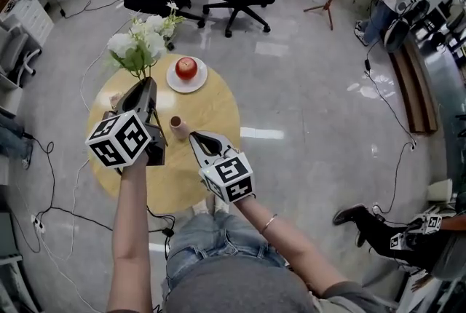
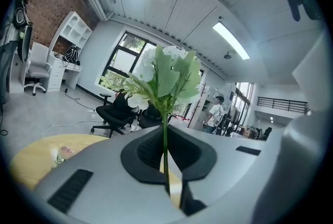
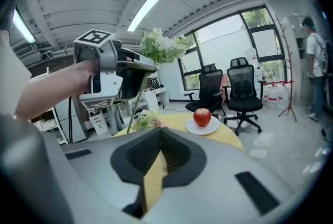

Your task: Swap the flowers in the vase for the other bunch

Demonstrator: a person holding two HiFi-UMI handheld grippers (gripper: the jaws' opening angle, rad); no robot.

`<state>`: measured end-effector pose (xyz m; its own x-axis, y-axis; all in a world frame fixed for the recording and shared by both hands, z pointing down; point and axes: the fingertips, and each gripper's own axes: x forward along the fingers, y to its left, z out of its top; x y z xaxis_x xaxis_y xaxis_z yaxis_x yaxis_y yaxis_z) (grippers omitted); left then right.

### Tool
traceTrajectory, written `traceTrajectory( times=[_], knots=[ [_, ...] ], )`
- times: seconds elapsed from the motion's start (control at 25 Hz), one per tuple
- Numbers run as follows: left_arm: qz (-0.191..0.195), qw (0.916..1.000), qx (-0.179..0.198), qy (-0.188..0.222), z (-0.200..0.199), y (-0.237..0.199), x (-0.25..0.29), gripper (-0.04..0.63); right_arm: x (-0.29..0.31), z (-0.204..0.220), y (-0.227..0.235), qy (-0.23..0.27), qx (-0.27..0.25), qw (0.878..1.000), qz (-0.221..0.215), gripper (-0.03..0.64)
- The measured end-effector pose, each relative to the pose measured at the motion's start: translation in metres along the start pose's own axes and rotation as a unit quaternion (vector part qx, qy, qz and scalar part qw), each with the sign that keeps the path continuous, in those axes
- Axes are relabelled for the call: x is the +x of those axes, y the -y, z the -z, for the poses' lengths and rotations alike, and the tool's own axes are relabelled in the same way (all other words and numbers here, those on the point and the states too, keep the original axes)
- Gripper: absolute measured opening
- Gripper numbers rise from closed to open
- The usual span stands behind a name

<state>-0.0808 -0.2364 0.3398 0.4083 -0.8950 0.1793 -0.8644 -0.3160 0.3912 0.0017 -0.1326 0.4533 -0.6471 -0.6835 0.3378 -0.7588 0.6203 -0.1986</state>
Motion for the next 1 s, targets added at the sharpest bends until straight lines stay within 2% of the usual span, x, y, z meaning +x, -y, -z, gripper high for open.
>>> traceTrajectory(
  times=[0.32, 0.52, 1.0],
  knots=[
    [0.010, 0.9998, 0.016, 0.000, -0.003, 0.010, 0.029, 0.021, -0.009, 0.001, 0.013, 0.002, 0.007, 1.000, 0.019, 0.011],
    [0.015, 0.9998, 0.011, 0.004, -0.002, 0.007, 0.042, 0.021, -0.006, 0.004, 0.018, -0.003, 0.005, 1.000, 0.026, 0.011],
    [0.026, 0.9993, 0.027, 0.001, 0.003, 0.006, 0.072, 0.021, 0.007, 0.005, 0.034, -0.012, 0.017, 0.999, 0.031, 0.011]
  ],
)
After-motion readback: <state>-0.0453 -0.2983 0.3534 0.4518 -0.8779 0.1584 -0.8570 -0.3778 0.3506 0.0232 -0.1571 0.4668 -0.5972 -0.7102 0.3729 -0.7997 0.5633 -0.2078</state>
